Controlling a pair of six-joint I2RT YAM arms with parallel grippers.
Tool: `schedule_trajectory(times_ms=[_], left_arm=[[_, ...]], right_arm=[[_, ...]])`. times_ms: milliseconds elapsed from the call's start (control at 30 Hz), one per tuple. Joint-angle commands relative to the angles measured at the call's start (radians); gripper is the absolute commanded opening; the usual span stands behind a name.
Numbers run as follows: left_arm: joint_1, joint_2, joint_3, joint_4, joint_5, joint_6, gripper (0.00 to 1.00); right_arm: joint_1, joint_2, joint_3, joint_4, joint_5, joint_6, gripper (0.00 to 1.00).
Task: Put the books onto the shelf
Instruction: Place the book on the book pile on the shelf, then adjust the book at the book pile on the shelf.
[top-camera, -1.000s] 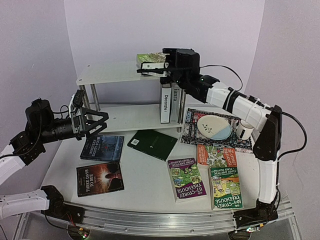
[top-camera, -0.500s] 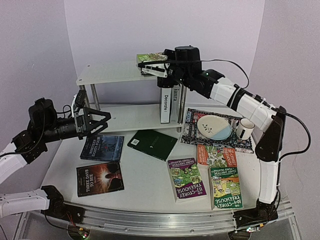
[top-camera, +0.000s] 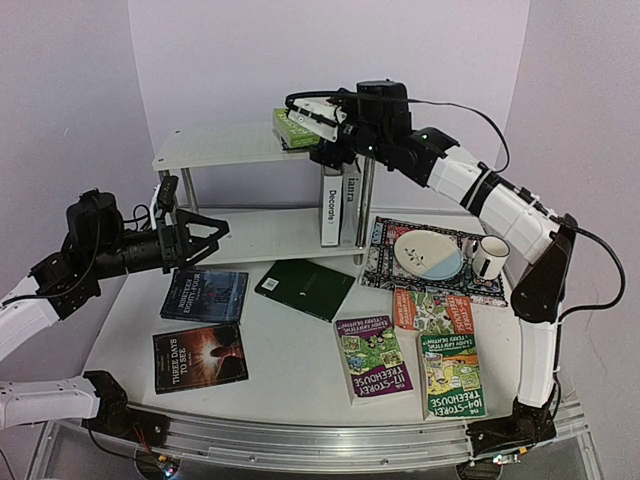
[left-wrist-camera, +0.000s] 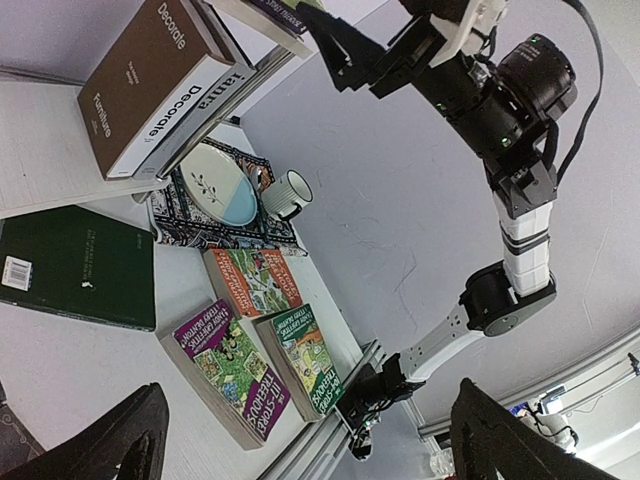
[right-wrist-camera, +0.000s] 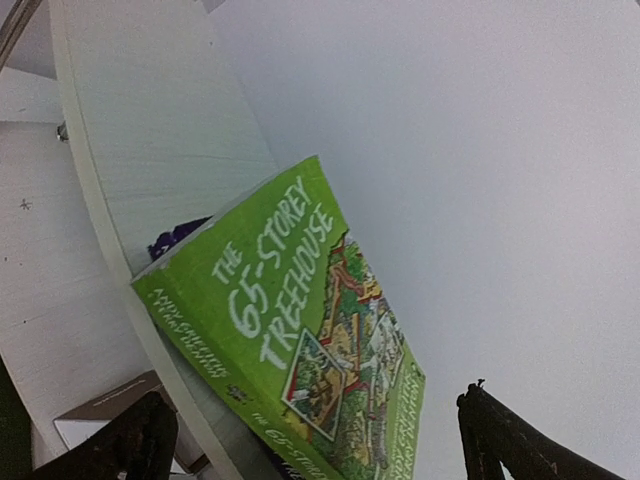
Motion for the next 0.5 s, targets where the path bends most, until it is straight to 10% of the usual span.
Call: schedule_trajectory(times_ms=[0,467], left_arm=[[0.002,-0.028,0.029,0.001,-0.003,0.010,0.99],[0.003,-0.041,0.015,-0.001,-0.004,0.012,0.99]], right_arm=[[-0.005,0.035,0.086,0.039,-0.004,0.041,0.98],[-0.004,0.111,0.156,0.040,-0.011,0.057,0.88]])
